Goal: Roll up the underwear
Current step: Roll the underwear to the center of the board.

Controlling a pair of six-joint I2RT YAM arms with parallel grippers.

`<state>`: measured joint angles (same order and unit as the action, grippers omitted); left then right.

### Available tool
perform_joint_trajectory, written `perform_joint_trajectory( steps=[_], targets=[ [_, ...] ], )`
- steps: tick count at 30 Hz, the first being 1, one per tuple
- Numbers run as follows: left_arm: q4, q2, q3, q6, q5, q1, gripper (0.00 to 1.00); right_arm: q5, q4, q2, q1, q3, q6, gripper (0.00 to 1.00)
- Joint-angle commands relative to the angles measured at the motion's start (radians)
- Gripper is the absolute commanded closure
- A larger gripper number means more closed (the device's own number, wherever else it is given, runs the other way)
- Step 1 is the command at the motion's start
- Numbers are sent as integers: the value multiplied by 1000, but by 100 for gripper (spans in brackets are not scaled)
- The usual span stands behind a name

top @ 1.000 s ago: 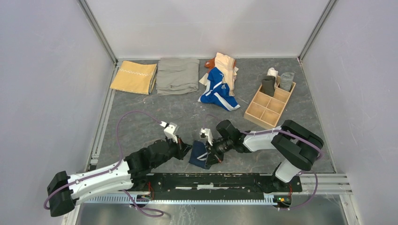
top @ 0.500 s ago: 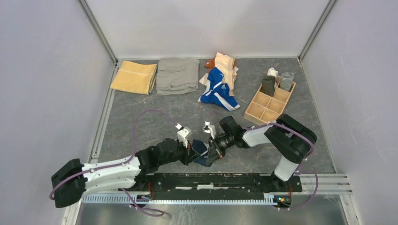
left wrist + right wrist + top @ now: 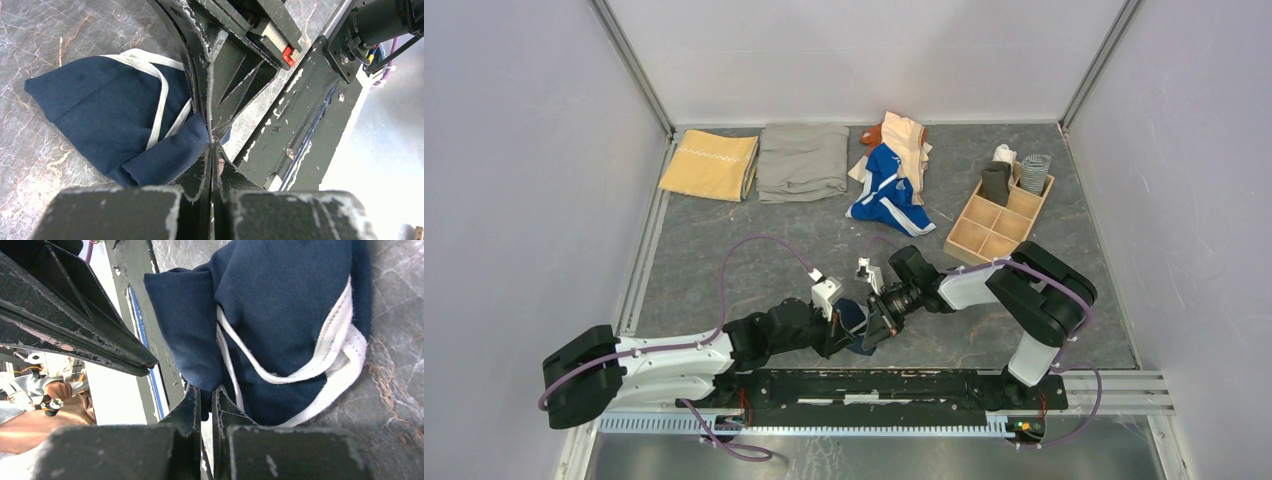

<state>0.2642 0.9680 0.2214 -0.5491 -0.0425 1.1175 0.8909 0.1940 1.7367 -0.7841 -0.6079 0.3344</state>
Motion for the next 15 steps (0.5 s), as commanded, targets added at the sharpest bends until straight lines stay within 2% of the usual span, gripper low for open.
perform_joint_trajectory(
  steps=[1, 7, 11, 15],
  targets=[
    [63, 5, -12, 15, 37, 7, 98, -124, -64, 32, 10, -4, -27, 96],
    [56, 40, -27, -17, 122, 6, 98, -124, -66, 25, 9, -6, -26, 91],
    [61, 63, -33, -29, 135, 5, 98, -124, -73, 23, 9, -9, -29, 91],
    [55, 70, -44, -45, 153, 6, 98, -127, -76, 13, 10, -9, -29, 86]
  ],
)
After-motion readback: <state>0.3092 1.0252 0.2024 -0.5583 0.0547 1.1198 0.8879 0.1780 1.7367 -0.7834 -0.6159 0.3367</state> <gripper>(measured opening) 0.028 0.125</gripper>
